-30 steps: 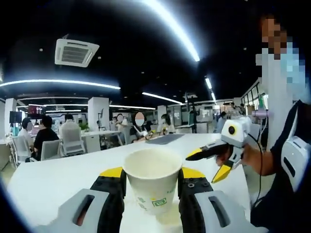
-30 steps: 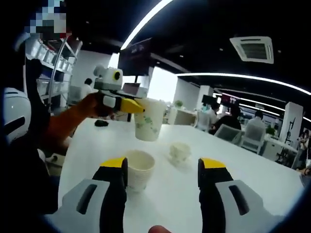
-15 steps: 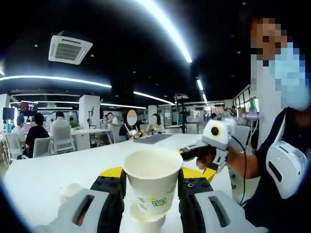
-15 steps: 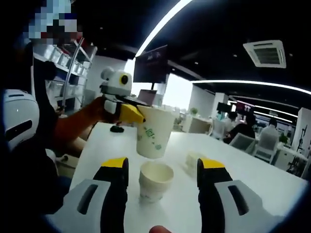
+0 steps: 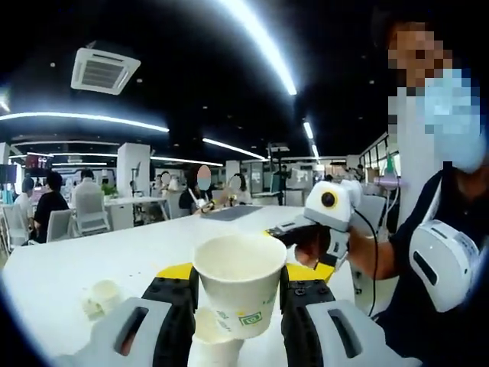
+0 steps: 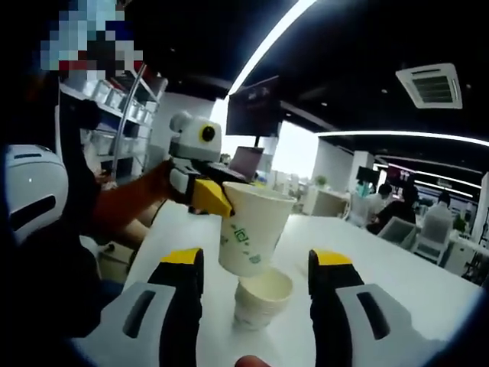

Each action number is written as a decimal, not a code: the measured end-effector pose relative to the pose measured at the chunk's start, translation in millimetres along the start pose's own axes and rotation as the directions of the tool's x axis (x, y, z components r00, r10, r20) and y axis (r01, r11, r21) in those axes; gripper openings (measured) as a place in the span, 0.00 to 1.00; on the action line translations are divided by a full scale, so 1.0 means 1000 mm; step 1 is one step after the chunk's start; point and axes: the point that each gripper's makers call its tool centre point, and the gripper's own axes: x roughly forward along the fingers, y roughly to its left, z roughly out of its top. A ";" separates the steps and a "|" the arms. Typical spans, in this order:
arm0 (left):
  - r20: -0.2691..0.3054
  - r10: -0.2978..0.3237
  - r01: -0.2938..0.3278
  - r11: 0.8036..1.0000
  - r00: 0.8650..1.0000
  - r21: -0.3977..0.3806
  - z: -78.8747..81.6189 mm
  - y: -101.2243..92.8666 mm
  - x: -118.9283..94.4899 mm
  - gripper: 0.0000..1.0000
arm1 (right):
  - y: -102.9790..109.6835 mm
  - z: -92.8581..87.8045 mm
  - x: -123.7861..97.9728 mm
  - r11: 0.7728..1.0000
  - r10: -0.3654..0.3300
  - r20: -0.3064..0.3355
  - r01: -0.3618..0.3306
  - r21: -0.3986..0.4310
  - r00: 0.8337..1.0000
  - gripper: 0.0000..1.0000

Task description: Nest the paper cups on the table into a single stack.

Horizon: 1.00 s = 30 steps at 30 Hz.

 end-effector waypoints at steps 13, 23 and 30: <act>-0.023 -0.028 0.027 1.000 0.999 -0.012 -0.014 -0.013 0.006 0.45 | 0.015 -0.006 0.014 0.999 0.051 -0.016 -0.051 -0.014 0.999 0.56; -0.031 -0.042 0.042 0.999 0.999 -0.015 -0.018 -0.018 0.007 0.45 | 0.017 -0.009 0.016 0.999 0.046 -0.025 -0.046 -0.019 0.999 0.52; -0.031 -0.059 0.058 0.998 0.998 -0.009 -0.019 -0.024 0.006 0.45 | 0.020 -0.007 0.017 0.999 0.049 -0.019 -0.050 -0.017 0.999 0.48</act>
